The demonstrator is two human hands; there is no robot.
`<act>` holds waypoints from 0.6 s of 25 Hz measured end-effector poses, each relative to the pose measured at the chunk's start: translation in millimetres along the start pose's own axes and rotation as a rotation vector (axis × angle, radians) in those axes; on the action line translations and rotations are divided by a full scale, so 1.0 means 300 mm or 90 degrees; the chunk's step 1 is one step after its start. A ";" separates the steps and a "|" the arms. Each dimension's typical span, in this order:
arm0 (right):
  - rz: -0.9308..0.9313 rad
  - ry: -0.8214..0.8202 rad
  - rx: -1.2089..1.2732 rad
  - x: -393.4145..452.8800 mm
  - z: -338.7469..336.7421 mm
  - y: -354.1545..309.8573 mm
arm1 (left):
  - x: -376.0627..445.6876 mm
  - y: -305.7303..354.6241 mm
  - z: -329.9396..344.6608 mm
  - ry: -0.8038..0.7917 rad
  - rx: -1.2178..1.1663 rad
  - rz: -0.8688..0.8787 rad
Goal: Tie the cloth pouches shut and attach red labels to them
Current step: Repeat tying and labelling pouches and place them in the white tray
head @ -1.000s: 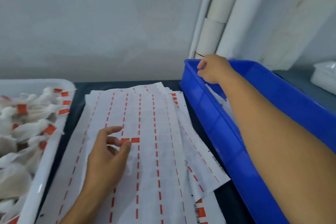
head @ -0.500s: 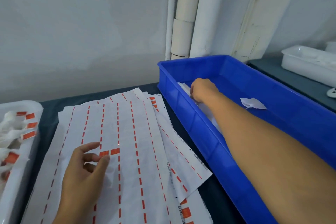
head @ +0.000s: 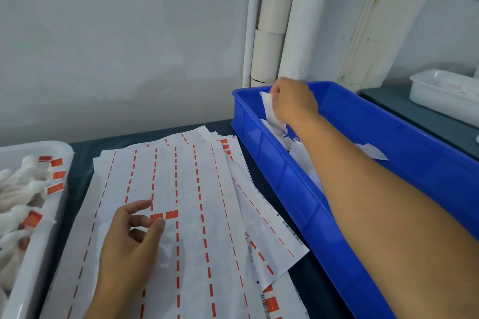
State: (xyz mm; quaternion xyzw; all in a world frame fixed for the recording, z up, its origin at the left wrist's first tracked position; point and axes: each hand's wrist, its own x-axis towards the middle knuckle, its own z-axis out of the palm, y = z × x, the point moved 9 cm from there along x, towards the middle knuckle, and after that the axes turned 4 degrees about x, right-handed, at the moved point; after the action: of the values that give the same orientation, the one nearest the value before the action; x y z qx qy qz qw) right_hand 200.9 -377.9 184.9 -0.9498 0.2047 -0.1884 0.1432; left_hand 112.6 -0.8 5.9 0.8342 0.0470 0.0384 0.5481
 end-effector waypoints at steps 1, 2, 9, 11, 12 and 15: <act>-0.043 0.020 0.049 -0.004 -0.046 -0.059 | -0.005 0.010 -0.002 0.000 -0.008 0.006; -0.086 0.032 0.089 -0.014 -0.091 -0.122 | -0.011 0.019 -0.005 0.000 -0.017 0.014; -0.211 -0.231 0.461 -0.269 -0.098 -0.464 | -0.044 0.082 -0.029 -0.018 -0.109 0.079; -0.258 -0.323 0.497 -0.398 -0.007 -0.519 | -0.051 0.097 -0.027 -0.054 -0.202 0.103; -0.274 -0.358 0.513 -0.458 0.039 -0.535 | -0.053 0.097 -0.022 -0.076 -0.254 0.100; -0.267 -0.441 0.531 -0.582 0.183 -0.533 | -0.048 0.074 -0.019 -0.086 -0.351 0.063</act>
State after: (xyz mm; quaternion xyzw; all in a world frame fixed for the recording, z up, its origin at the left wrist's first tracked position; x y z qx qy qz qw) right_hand 129.8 -150.1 139.6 -0.8395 -0.1382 0.0444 0.5236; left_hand 98.6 -6.3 28.4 0.6556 -0.0427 0.0212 0.7536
